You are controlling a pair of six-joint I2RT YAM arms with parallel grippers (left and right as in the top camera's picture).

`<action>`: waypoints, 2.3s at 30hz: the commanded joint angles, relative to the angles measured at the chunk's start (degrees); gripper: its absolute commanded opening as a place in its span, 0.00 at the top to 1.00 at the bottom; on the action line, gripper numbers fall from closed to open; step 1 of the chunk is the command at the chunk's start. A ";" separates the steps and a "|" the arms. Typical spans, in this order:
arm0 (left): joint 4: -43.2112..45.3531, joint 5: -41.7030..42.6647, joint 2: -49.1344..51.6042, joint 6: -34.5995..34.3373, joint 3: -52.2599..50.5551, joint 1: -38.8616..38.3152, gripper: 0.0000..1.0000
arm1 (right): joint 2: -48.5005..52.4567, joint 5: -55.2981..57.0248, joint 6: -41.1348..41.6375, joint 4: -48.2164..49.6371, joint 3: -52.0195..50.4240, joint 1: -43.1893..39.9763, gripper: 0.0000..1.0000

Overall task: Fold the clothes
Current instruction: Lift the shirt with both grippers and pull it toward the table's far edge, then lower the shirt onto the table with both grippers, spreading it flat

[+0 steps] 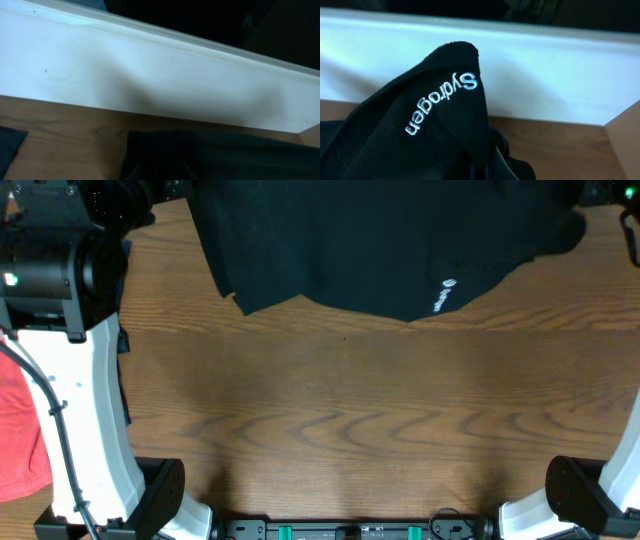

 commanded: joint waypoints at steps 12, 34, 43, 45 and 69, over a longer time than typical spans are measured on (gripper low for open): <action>0.42 -12.59 -2.40 3.69 1.25 0.92 0.94 | -0.61 5.40 0.22 -7.61 8.09 -2.25 0.99; -19.71 -0.98 4.57 -2.51 0.11 0.76 0.94 | 11.08 -2.84 8.98 -33.99 8.07 -2.08 0.99; -11.58 -0.98 13.27 -2.47 0.11 0.76 0.94 | 18.84 -8.59 8.26 -21.09 8.07 -1.99 0.99; -7.08 -1.14 14.32 -2.34 0.11 0.81 0.94 | 18.75 -8.85 10.23 -15.43 8.13 -1.99 0.99; 14.60 -7.15 10.97 -0.42 0.37 0.92 0.95 | 18.60 -8.17 7.10 -0.42 17.20 -2.84 0.99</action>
